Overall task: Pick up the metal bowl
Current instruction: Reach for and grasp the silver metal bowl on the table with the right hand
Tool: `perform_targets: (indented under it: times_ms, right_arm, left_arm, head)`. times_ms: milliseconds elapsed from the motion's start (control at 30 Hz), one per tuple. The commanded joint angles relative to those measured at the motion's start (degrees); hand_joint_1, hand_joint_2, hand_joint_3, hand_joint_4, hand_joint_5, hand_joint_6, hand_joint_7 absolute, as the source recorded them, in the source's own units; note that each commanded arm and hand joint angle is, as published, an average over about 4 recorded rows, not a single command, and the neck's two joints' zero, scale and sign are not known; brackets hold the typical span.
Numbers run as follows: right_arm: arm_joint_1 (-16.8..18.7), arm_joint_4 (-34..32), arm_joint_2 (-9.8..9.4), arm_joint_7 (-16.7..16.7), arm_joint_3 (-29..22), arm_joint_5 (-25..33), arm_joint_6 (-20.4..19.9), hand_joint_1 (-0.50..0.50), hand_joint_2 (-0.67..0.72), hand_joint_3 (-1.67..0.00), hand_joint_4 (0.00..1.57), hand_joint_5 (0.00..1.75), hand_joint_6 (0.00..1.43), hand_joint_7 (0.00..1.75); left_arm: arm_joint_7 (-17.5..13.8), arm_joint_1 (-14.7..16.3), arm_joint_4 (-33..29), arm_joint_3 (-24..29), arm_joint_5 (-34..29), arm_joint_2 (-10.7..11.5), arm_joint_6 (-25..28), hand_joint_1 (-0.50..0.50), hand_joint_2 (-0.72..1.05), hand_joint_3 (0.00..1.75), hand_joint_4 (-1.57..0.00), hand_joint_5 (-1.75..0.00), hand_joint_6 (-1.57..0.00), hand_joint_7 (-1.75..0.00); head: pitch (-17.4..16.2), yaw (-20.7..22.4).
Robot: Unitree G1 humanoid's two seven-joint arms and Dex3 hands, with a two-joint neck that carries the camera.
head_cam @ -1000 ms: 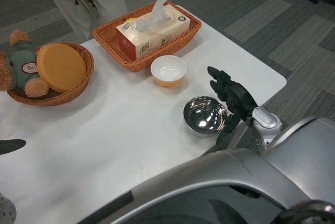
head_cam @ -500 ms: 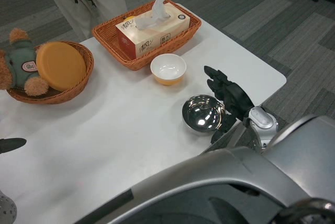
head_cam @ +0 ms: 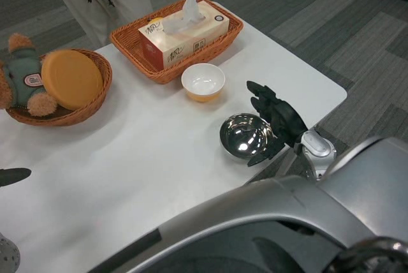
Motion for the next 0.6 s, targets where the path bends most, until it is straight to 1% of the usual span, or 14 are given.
perform_targets:
  times_ms: [33,133,200,267,333,500,600]
  right_arm:
    - [0.35,-0.45,0.67,-0.14,-0.81,1.06,-0.75,-0.42,0.09,-0.32,0.00,0.00,0.00,0.21]
    - [1.14,-1.22,0.60,-0.03,-1.25,1.12,-0.38,-0.42,0.09,-0.32,0.00,0.00,0.00,0.21]
    - [1.65,-1.88,0.58,0.01,-1.62,1.16,-0.05,-0.44,0.09,-0.32,0.00,0.00,0.00,0.21]
    - [2.15,-2.63,0.58,0.08,-1.95,1.19,0.32,-0.44,0.09,-0.32,0.00,0.00,0.00,0.21]
    - [2.66,-3.26,0.54,0.14,-2.17,1.23,0.61,-0.42,0.09,-0.32,0.00,0.00,0.00,0.21]
    - [3.51,-4.01,0.10,0.17,-2.39,1.34,0.81,-0.42,0.09,-0.32,0.00,0.00,0.00,0.21]
    - [4.22,-4.71,-0.17,0.17,-2.66,1.27,1.14,-0.45,0.09,-0.32,0.00,0.00,0.00,0.21]
  left_arm:
    - [-0.04,-0.06,0.31,-0.11,-0.08,0.88,0.02,-0.50,-0.66,0.09,0.00,0.00,0.00,0.00]
    - [-0.04,-0.26,0.33,-0.31,-0.10,0.90,0.06,-0.50,-0.68,0.09,0.00,0.00,0.00,0.00]
    - [-0.04,-0.39,0.40,-0.47,-0.17,0.95,0.06,-0.50,-0.64,0.09,0.00,0.00,0.00,0.00]
    - [-0.04,-0.50,0.48,-0.62,-0.23,0.97,0.06,-0.50,-0.64,0.09,0.00,0.00,0.00,0.00]
    - [-0.04,-0.57,0.57,-0.71,-0.26,0.97,0.06,-0.50,-0.64,0.09,0.00,0.00,0.00,0.00]
    - [-0.04,-0.72,0.81,-0.84,-0.26,0.97,0.13,-0.50,-0.64,0.09,0.00,0.00,0.00,0.00]
    - [-0.04,-0.81,0.97,-0.99,-0.26,0.97,0.15,-0.50,-0.68,0.09,0.00,0.00,0.00,0.00]
  head:
    - [-0.13,-0.09]
    - [-0.26,-0.15]
    - [-0.34,-0.23]
    - [-0.45,-0.34]
    - [-0.61,-0.49]
    - [-0.97,-0.80]
    - [-1.19,-1.00]
